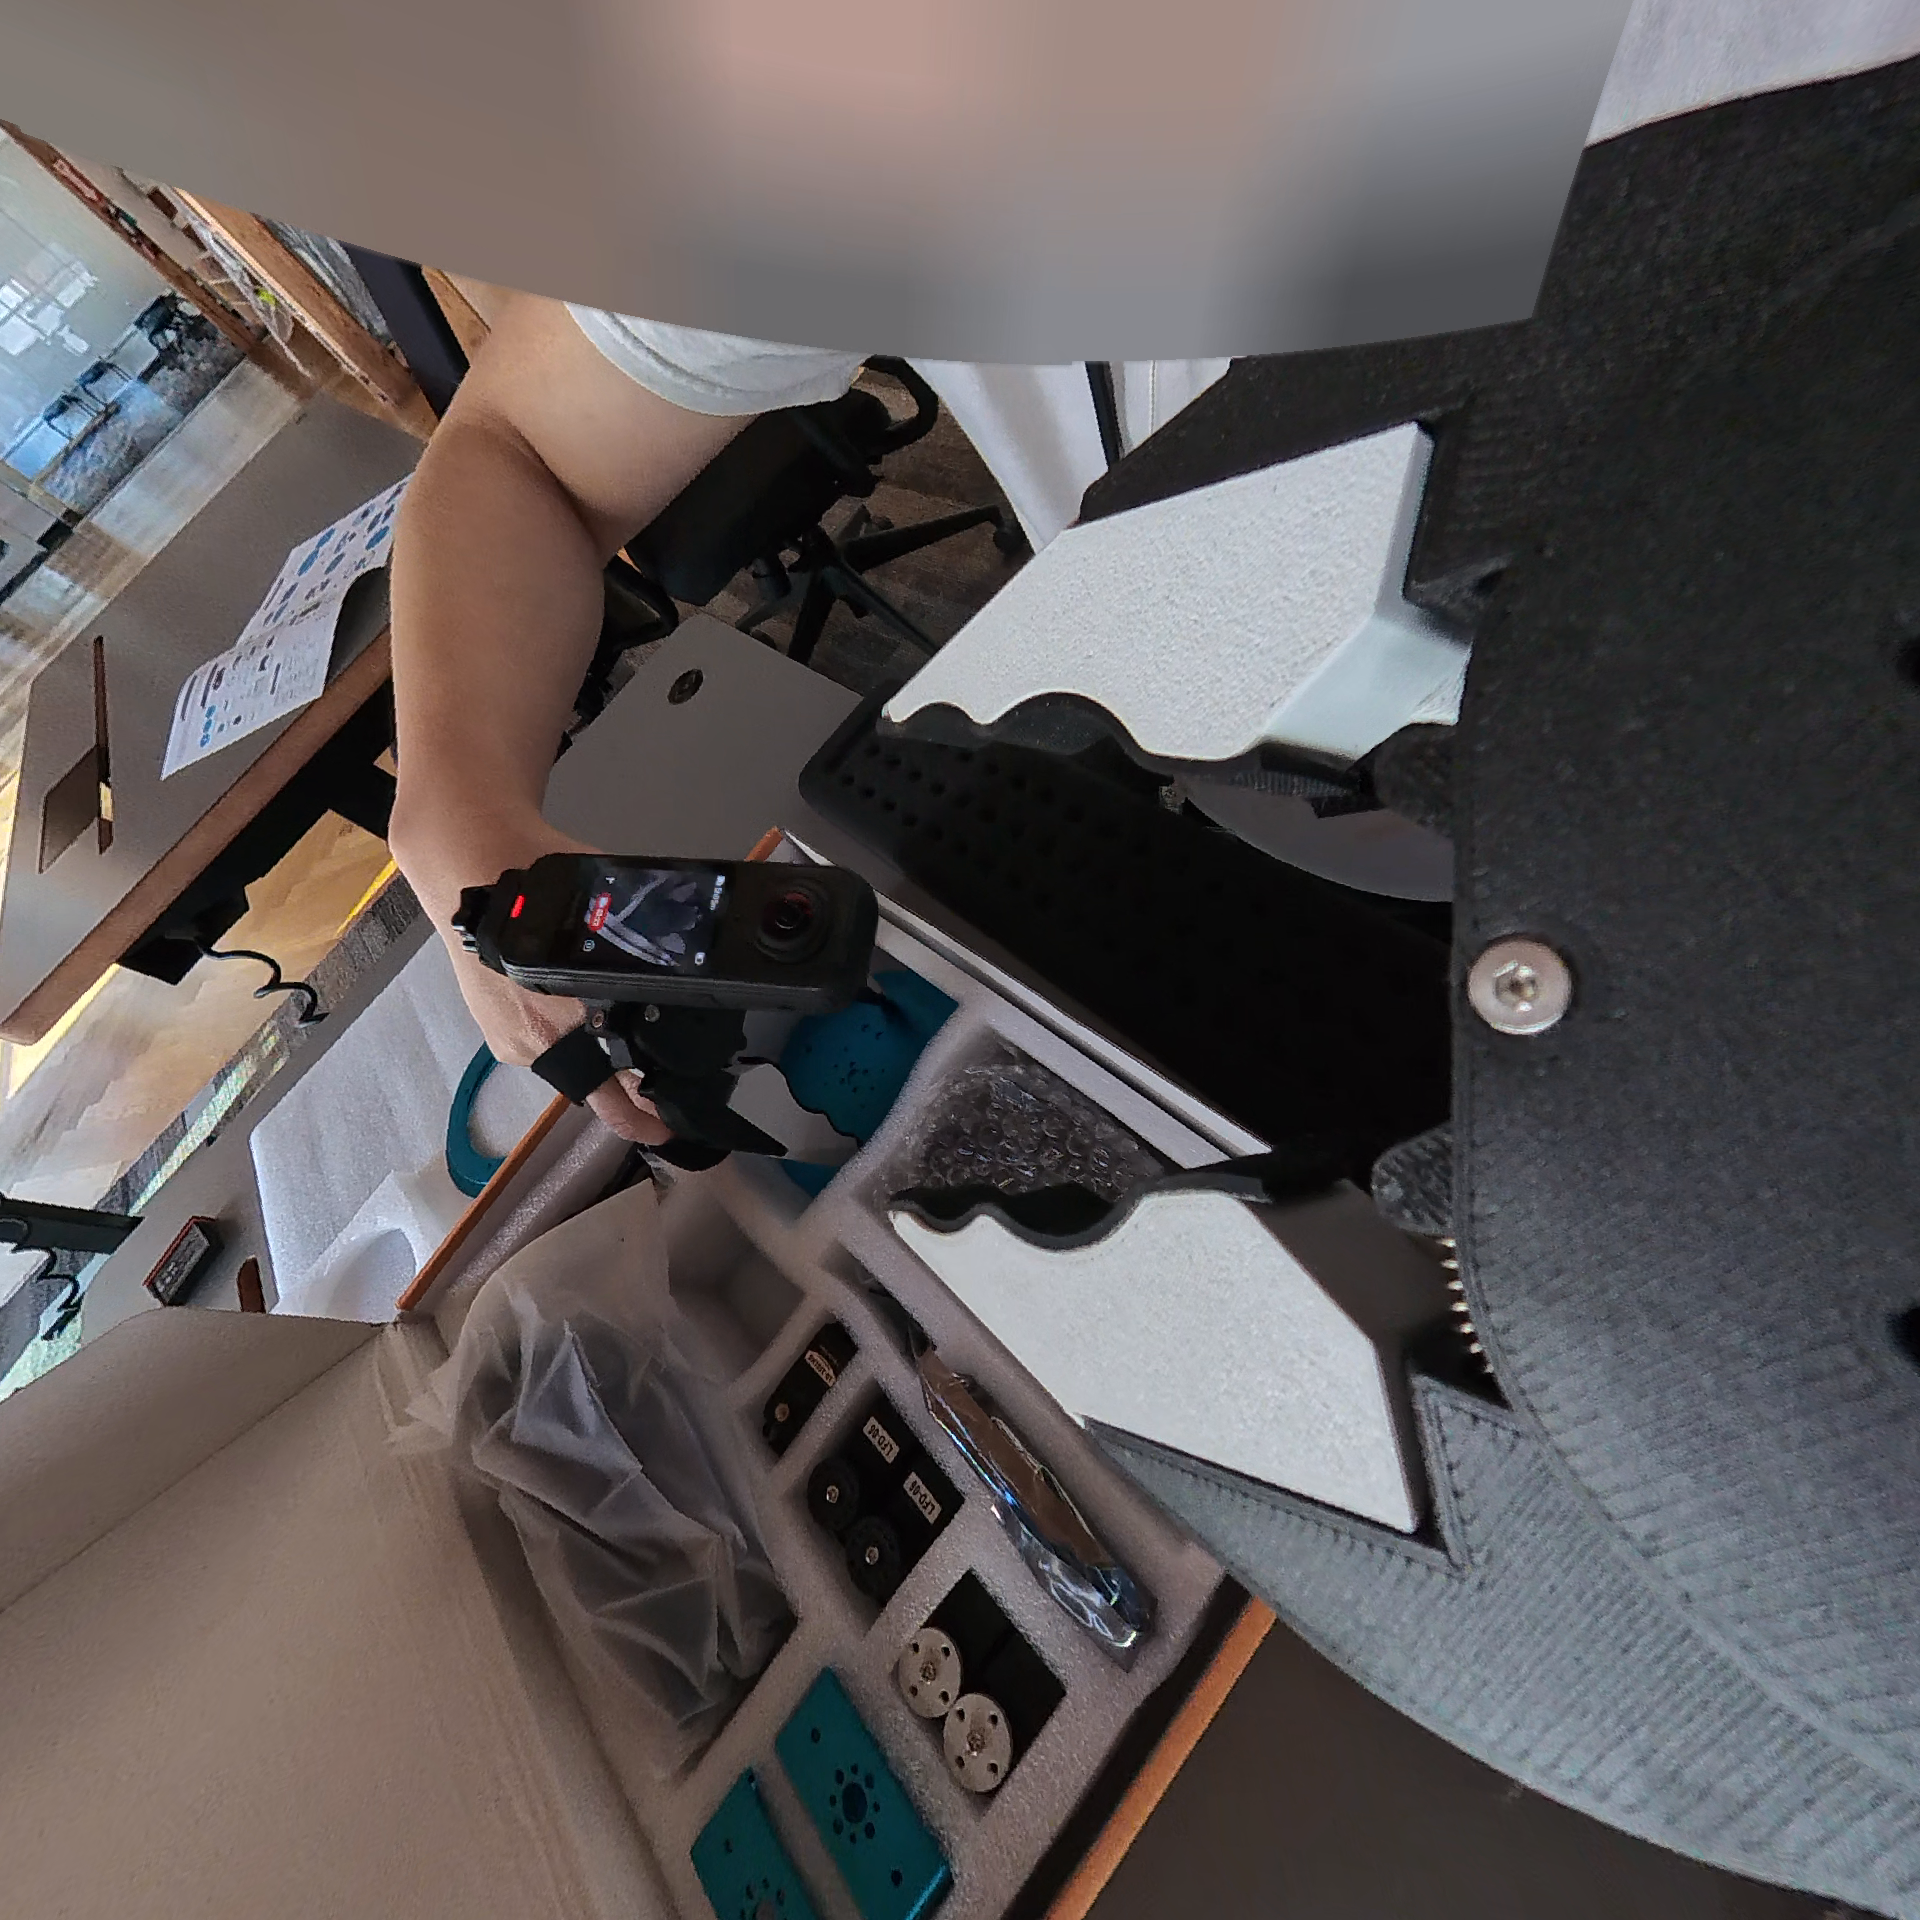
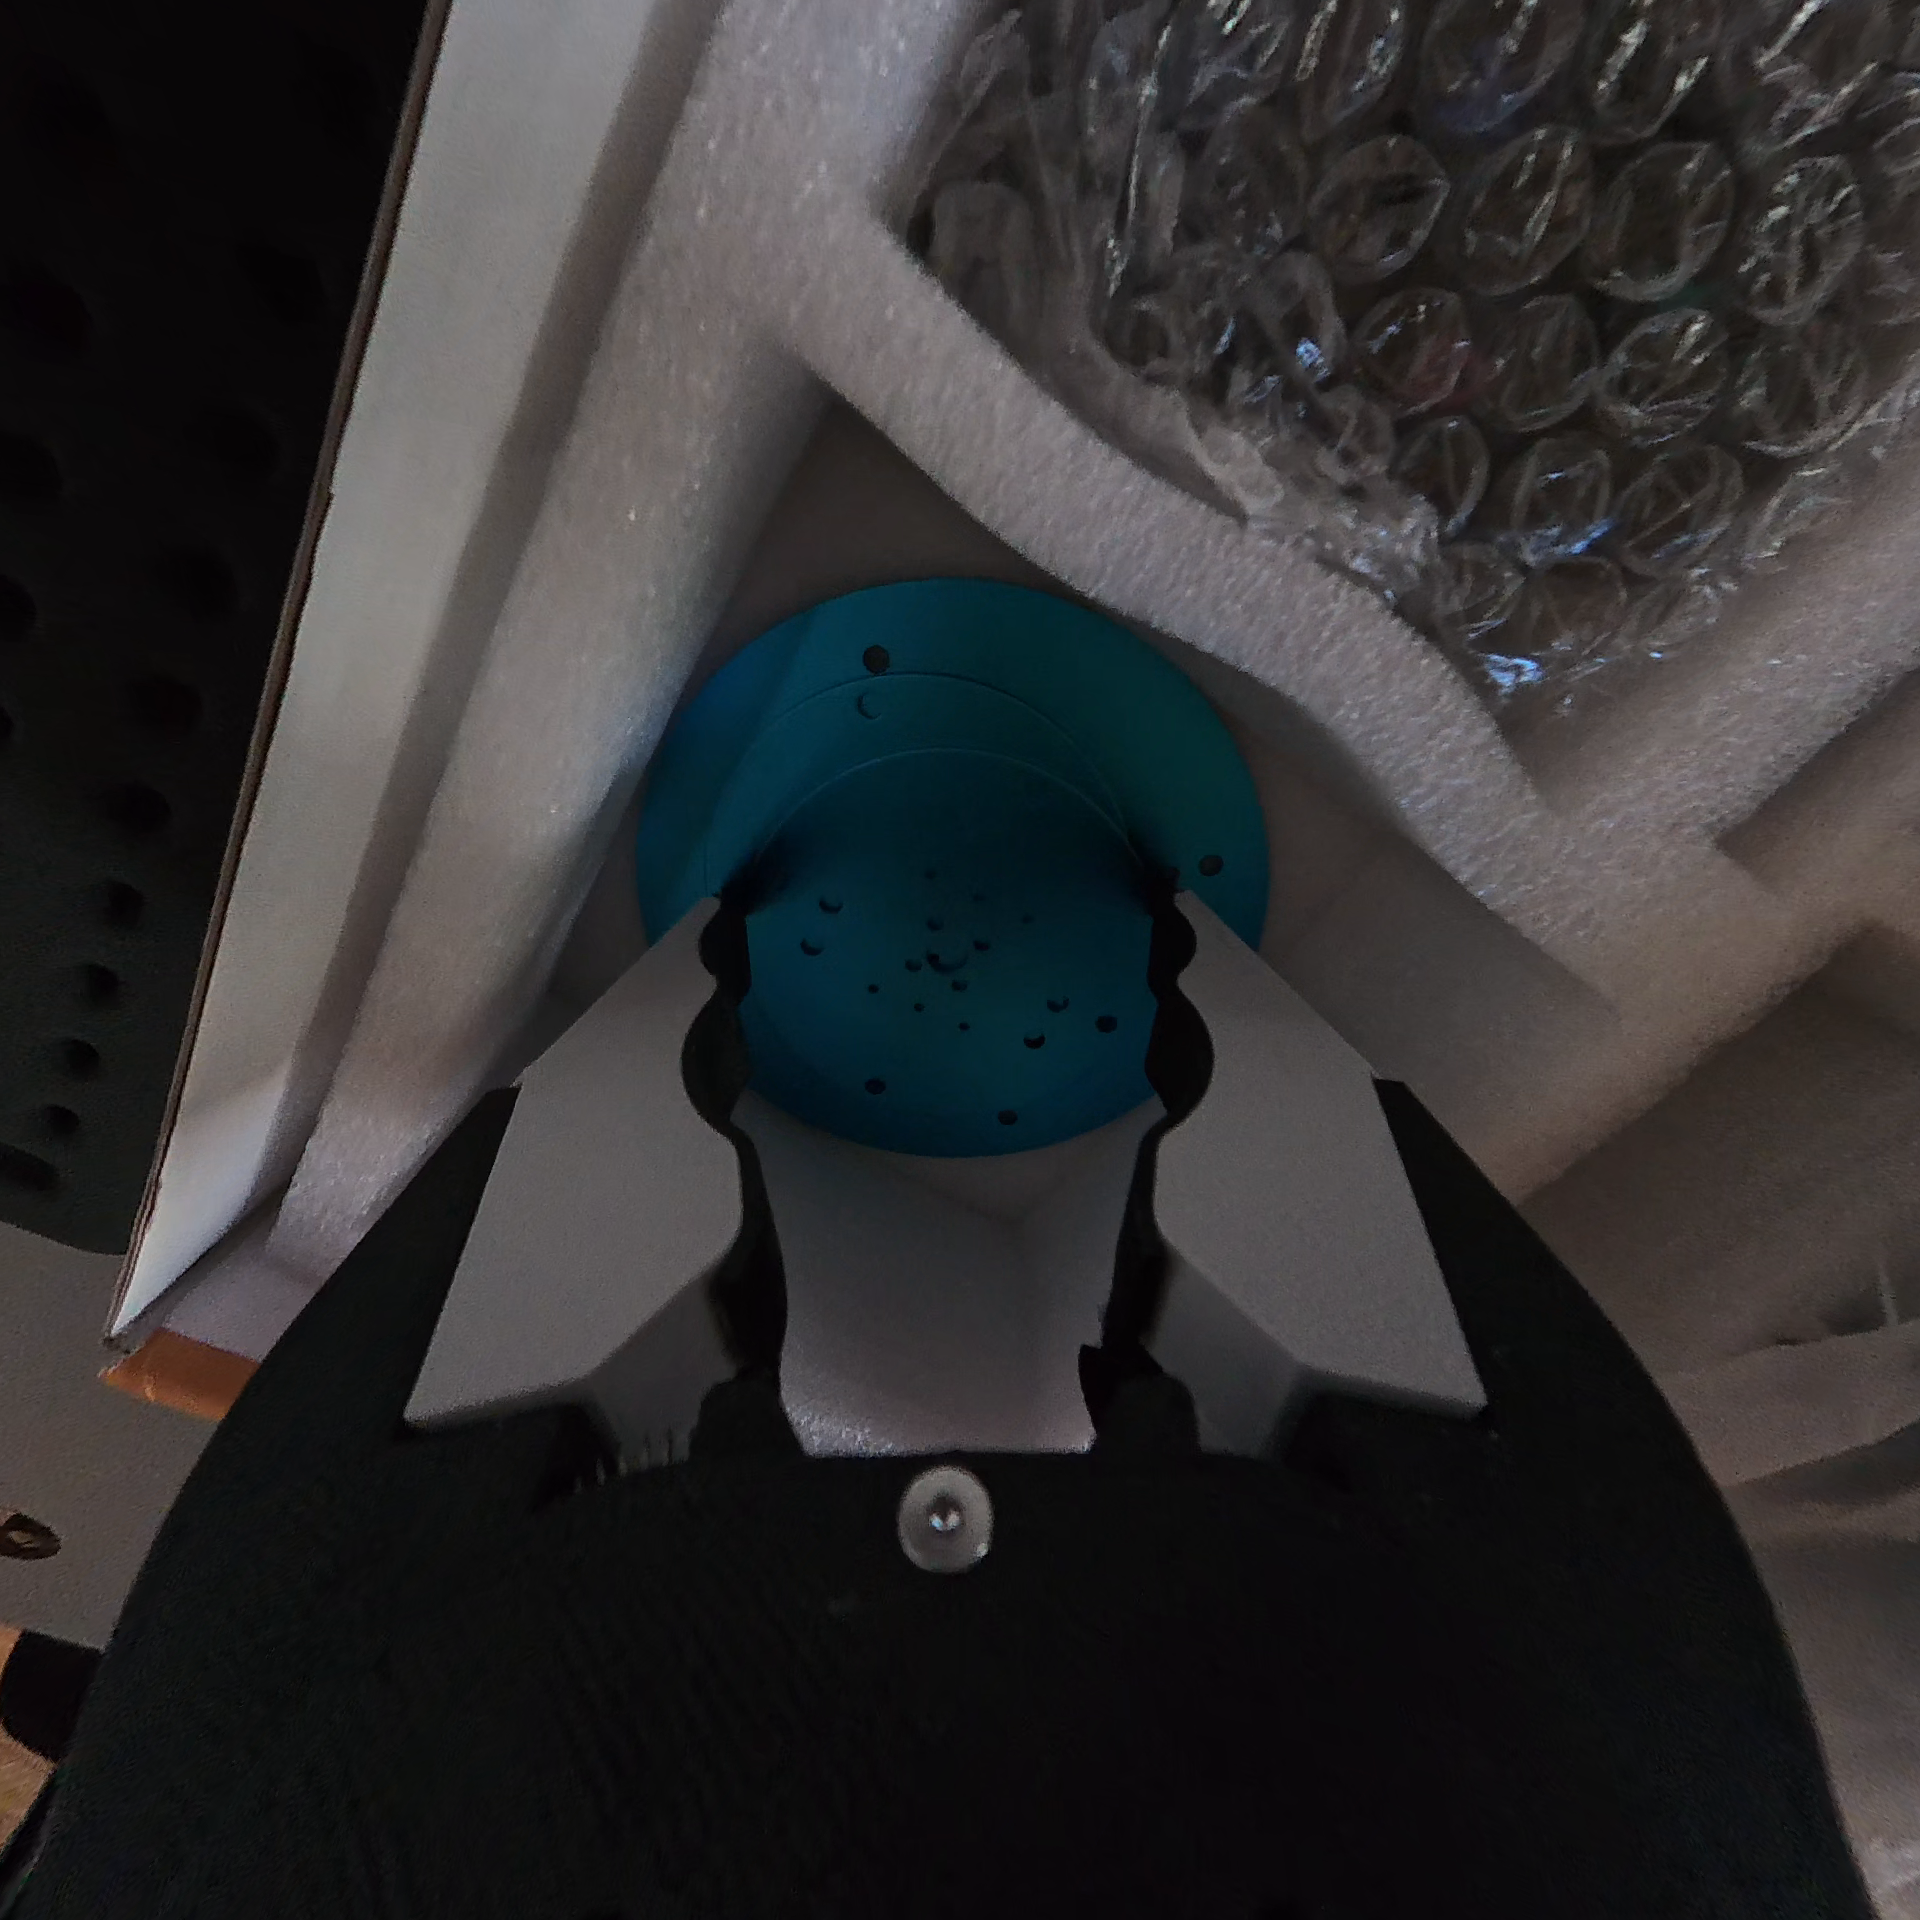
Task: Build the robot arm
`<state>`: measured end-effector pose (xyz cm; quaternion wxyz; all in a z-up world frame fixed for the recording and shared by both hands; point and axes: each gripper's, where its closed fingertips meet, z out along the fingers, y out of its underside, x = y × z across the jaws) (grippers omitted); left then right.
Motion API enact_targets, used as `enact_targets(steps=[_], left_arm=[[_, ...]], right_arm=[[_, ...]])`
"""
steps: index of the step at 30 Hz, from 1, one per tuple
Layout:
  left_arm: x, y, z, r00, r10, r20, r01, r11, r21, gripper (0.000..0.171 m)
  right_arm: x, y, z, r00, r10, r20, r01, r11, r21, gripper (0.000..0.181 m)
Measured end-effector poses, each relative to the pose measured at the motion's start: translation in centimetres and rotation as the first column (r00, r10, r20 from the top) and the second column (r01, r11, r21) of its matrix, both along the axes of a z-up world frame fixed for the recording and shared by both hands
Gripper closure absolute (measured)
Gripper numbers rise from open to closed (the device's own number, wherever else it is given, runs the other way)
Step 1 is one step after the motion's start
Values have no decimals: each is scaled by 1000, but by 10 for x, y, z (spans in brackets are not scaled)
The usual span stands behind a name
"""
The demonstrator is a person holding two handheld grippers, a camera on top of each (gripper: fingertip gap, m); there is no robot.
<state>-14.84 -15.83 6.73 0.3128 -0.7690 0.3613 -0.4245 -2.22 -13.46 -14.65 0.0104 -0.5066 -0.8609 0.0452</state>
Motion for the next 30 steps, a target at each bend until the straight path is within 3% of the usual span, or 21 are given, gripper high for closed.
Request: enact_targets(steps=[10, 20, 23, 30], left_arm=[[2, 0, 0, 1000, -7, 7, 7, 1000, -9, 87], [7, 1, -8, 1000, -18, 16, 19, 998, -53, 87], [16, 6, -28, 1000, -3, -8, 2, 994, -112, 88], [72, 24, -105, 999, 44, -29, -52, 931, -360, 102]], right_arm=[[-1, -1, 4, 1000, -14, -16, 14, 1000, 1, 105], [-11, 14, 40, 969, -112, -219, 111, 994, -17, 106], [-16, 16, 51, 945, -138, -296, 133, 990, -36, 106], [-25, 15, 53, 919, -142, -368, 144, 989, -23, 106]])
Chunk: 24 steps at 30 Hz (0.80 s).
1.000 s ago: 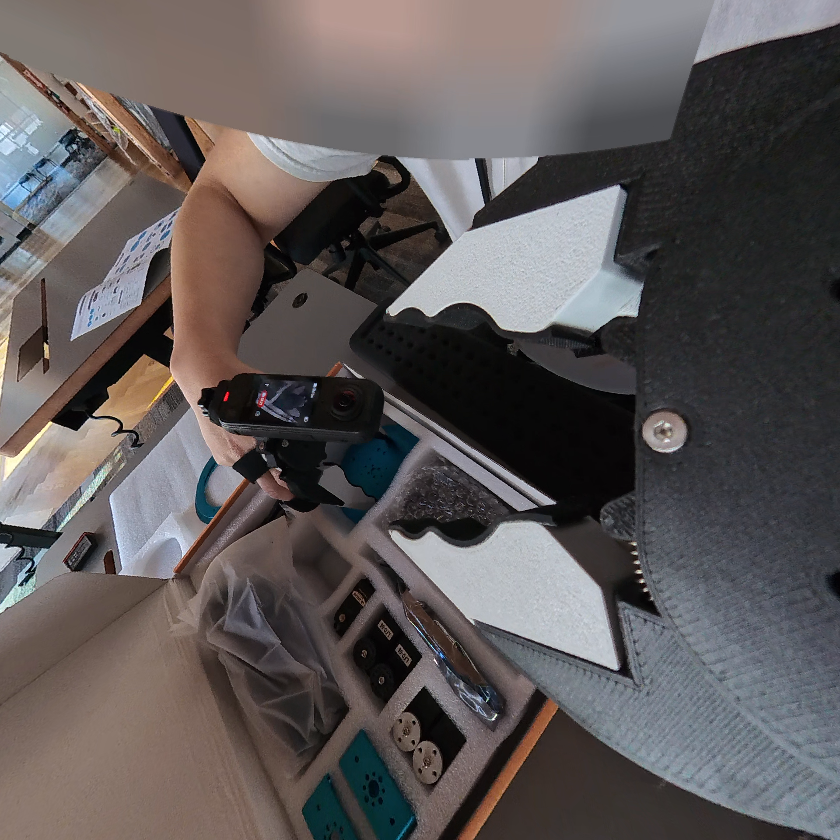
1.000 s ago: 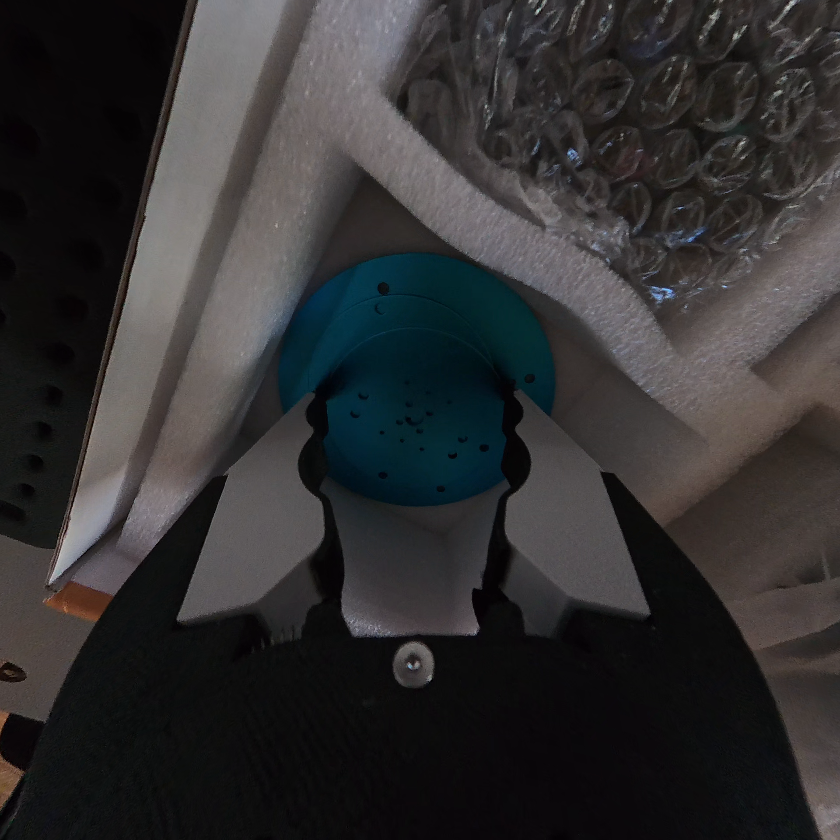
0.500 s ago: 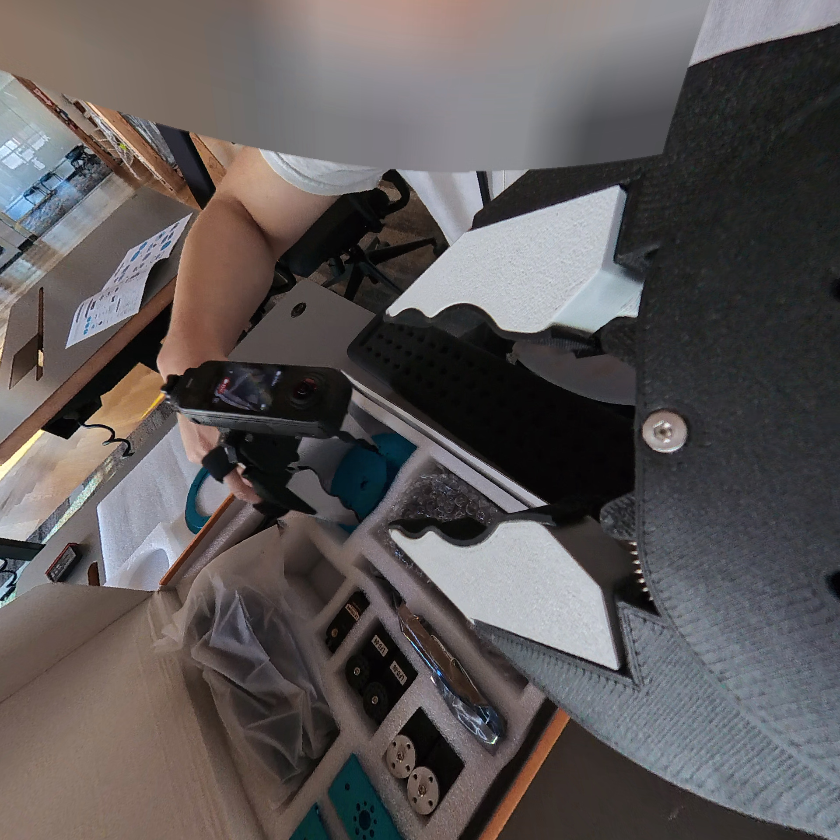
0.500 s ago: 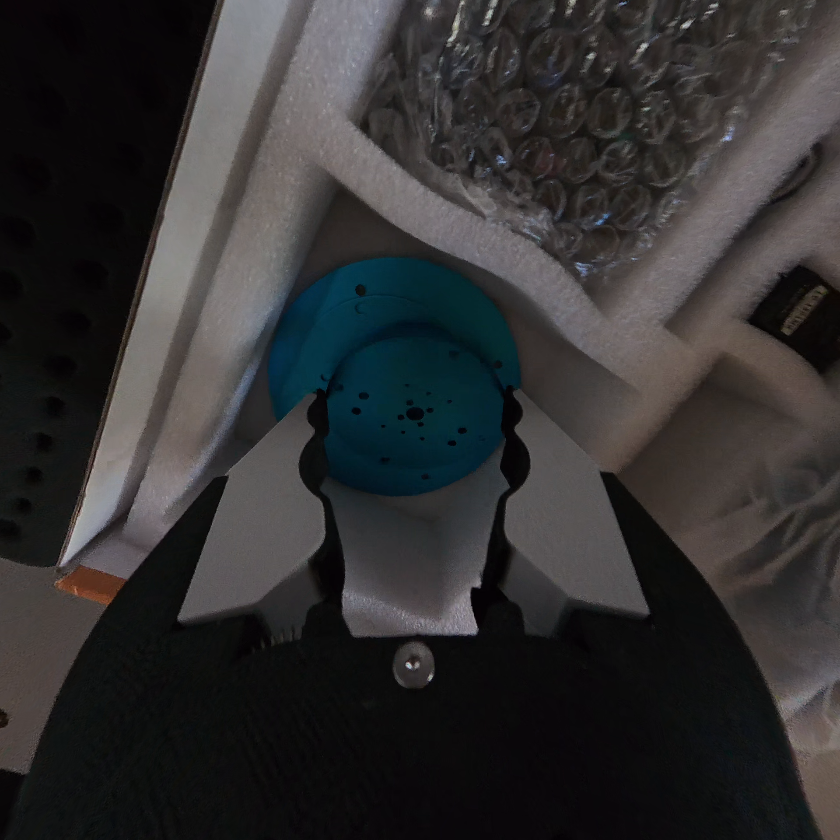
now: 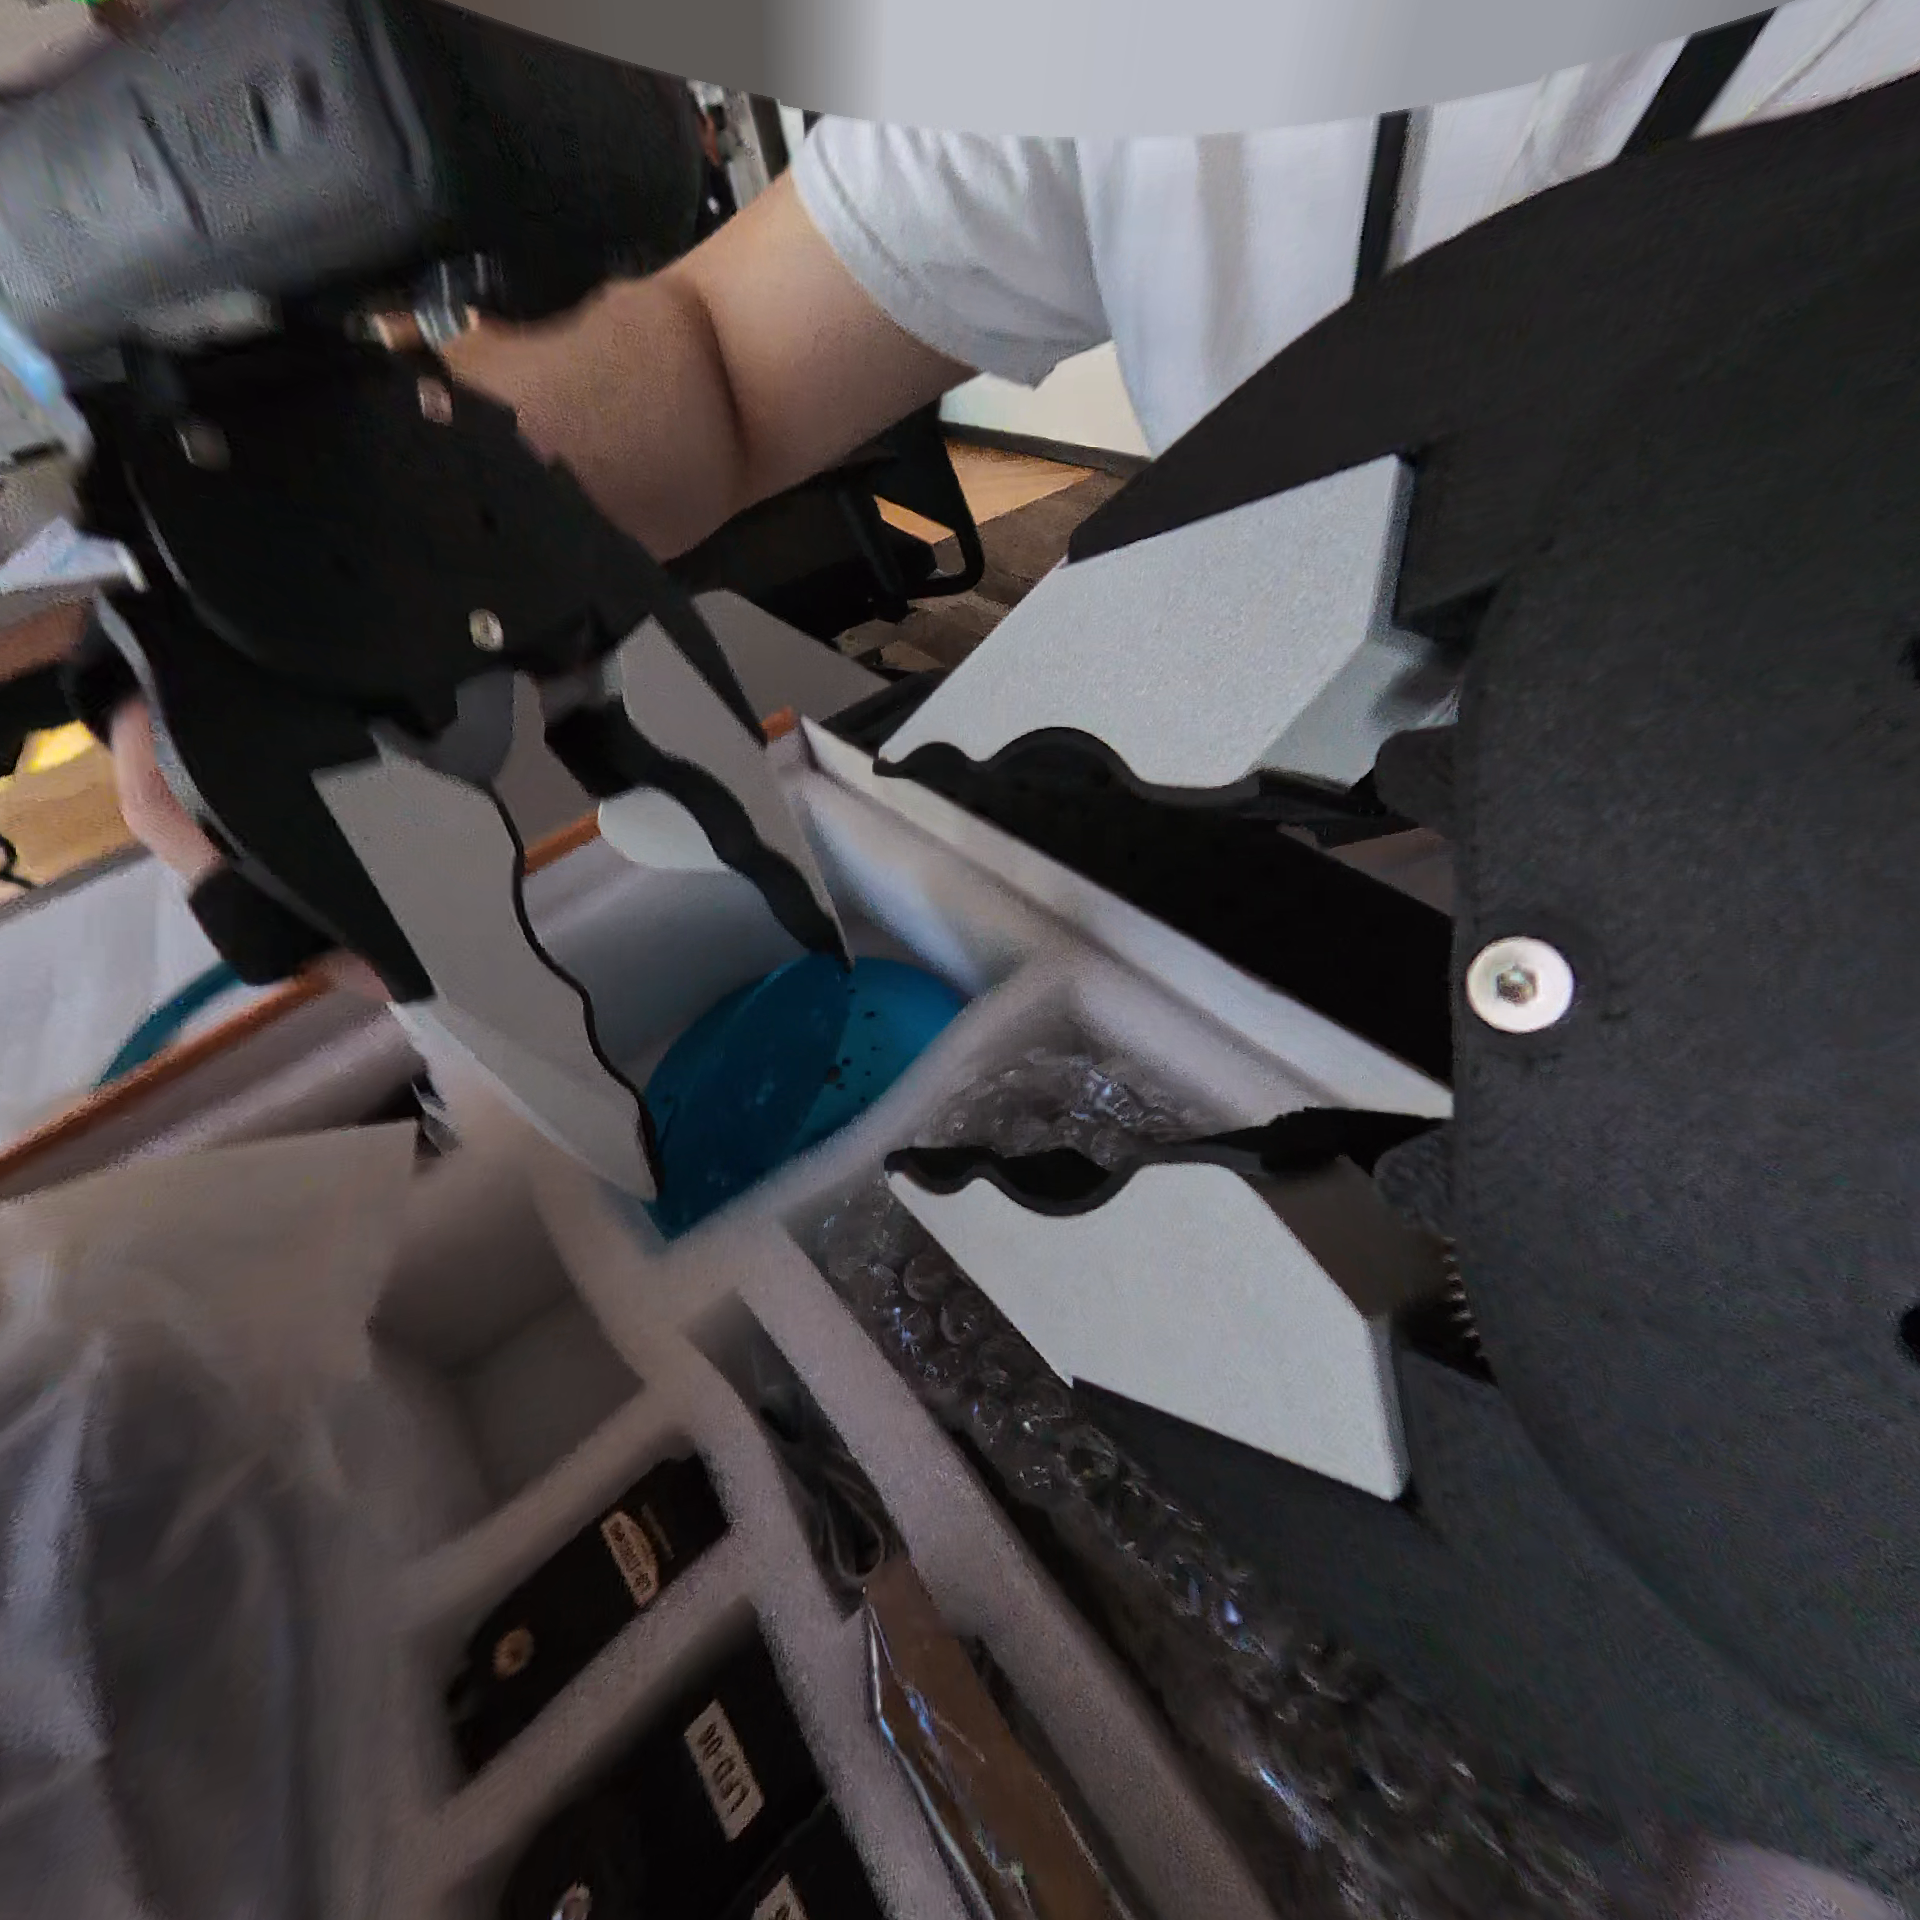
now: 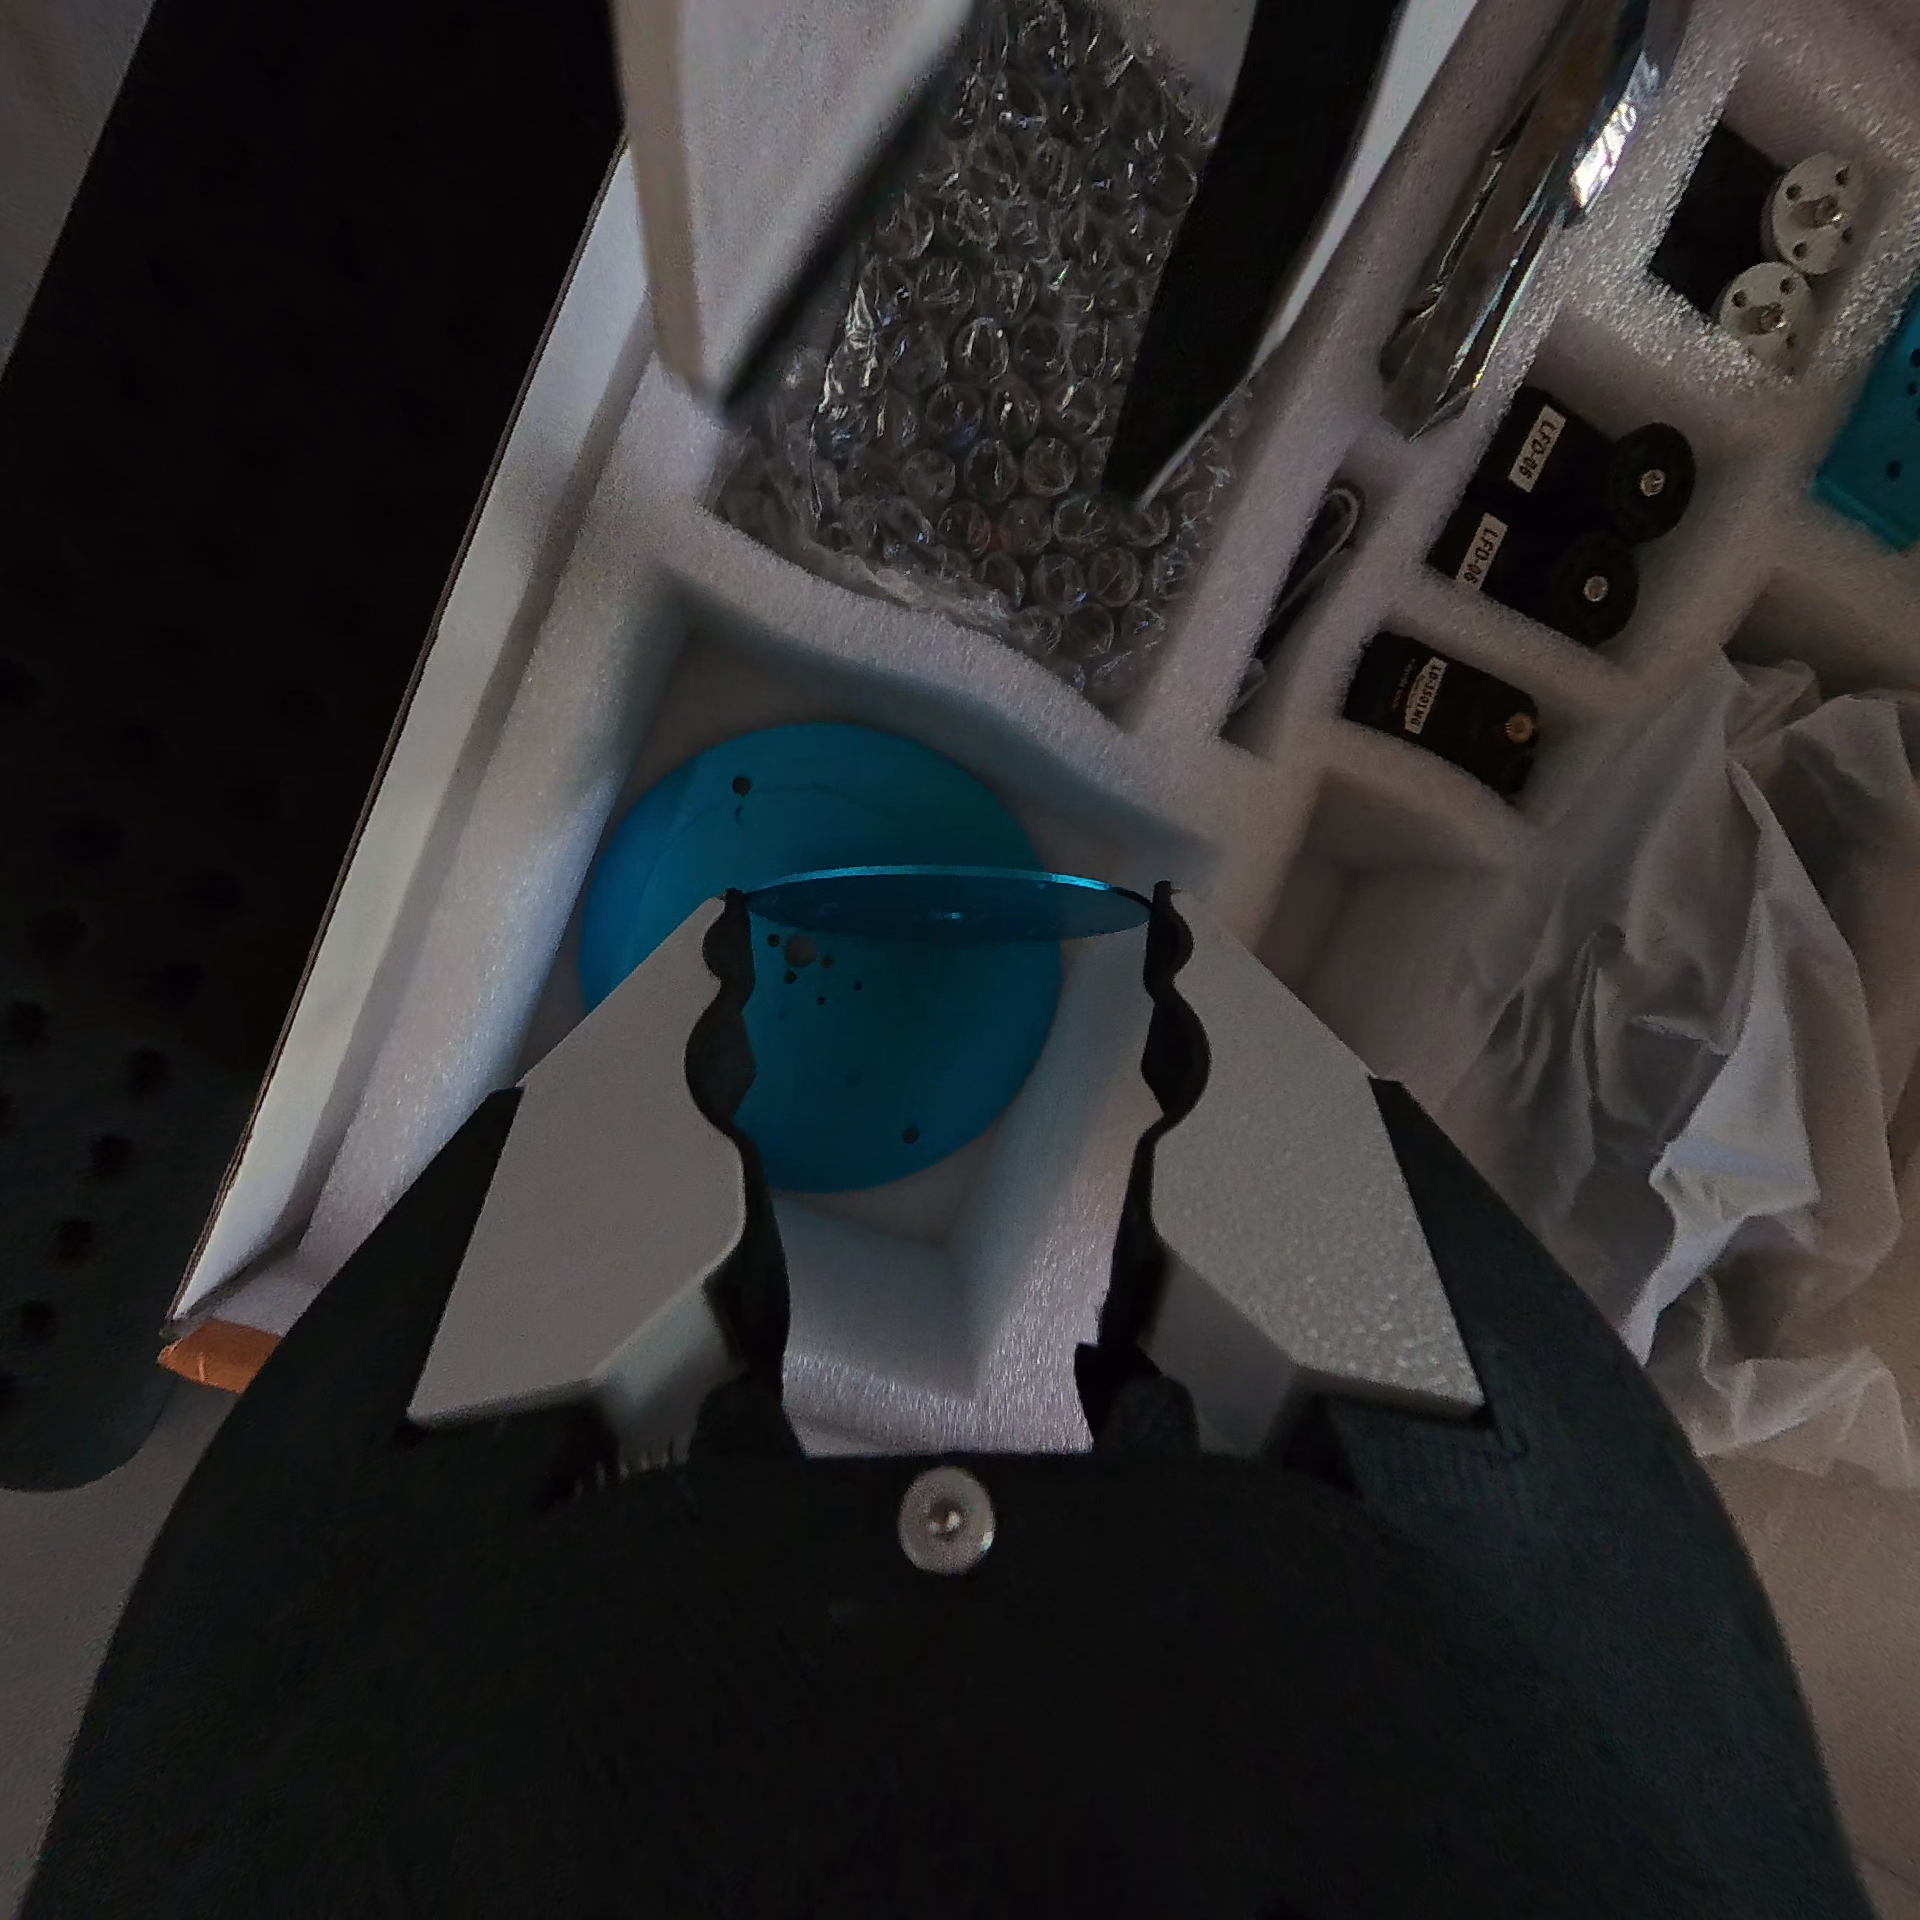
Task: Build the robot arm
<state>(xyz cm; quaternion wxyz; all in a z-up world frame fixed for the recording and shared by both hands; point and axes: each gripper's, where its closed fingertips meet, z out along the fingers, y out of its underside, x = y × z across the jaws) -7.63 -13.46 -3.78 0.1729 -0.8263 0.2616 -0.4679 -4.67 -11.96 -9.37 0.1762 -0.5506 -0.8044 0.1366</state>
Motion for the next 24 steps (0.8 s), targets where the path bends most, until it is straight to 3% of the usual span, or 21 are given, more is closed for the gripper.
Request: enact_targets(steps=[4, 7, 15, 18, 20, 21, 22, 23, 24], left_arm=[[19, 6, -26, 998, 60, 4, -59, 997, -44, 108], [23, 14, -28, 995, 101, -20, -101, 995, -9, 111], [26, 24, -43, 963, 145, -229, -113, 983, 147, 119], [26, 23, -42, 962, 144, -232, -105, 980, 171, 122], [26, 21, -38, 969, 144, -200, -111, 979, 169, 135], [28, 19, -33, 977, 136, -162, -109, 980, 166, 154], [27, 19, -28, 979, 146, -139, -121, 977, 174, 157], [25, 22, -25, 978, 159, -134, -131, 971, 198, 158], [23, 23, -23, 977, 159, -143, -125, 967, 220, 160]], right_arm=[[-3, 2, 2, 998, -28, -61, 29, 999, 14, 106], [-8, 4, 4, 994, -54, -95, 58, 997, 40, 106], [-18, 9, 18, 978, -135, -158, 161, 973, 165, 106], [-18, 11, 19, 971, -174, -164, 206, 957, 205, 106], [-19, 12, 21, 960, -202, -194, 243, 945, 217, 106], [-20, 12, 24, 951, -218, -219, 265, 940, 216, 108], [-20, 10, 28, 943, -229, -241, 281, 937, 210, 112], [-20, 1, 29, 946, -208, -250, 255, 951, 174, 135], [-23, -2, 34, 934, -199, -295, 256, 952, 166, 147]])
